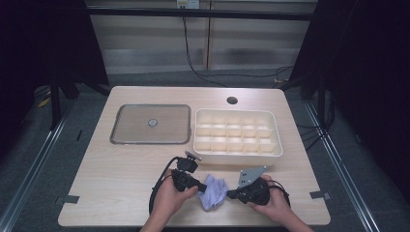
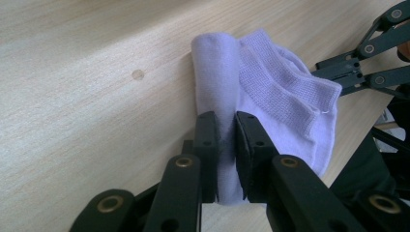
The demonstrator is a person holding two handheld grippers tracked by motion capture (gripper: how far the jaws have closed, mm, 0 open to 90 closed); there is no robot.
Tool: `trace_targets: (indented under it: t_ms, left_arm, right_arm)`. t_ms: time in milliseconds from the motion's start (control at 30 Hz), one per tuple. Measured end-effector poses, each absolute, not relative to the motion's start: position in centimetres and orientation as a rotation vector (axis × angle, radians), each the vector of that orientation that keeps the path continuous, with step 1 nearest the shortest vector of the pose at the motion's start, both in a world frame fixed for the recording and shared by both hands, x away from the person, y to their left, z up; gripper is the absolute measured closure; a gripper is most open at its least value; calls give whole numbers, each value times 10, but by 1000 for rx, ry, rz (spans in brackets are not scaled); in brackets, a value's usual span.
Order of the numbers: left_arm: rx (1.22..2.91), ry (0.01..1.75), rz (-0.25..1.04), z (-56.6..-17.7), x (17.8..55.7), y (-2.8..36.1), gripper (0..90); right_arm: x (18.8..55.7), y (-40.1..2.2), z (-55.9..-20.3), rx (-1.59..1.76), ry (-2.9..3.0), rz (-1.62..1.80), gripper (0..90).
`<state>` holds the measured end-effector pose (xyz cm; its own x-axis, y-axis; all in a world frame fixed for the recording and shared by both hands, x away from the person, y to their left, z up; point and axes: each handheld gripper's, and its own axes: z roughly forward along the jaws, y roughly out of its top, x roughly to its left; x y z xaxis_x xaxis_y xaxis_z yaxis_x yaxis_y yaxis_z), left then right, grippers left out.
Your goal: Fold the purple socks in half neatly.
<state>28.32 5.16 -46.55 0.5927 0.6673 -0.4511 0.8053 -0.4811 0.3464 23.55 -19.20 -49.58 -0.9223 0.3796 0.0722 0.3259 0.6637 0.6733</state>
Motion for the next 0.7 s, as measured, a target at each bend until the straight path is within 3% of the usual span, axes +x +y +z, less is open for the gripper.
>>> trace_targets:
  t_ms: [700]
  left_arm:
    - [2296,1154,-355,-458,284,48,832]
  right_arm:
    - [235,-192,-496,592,2792,1107,900]
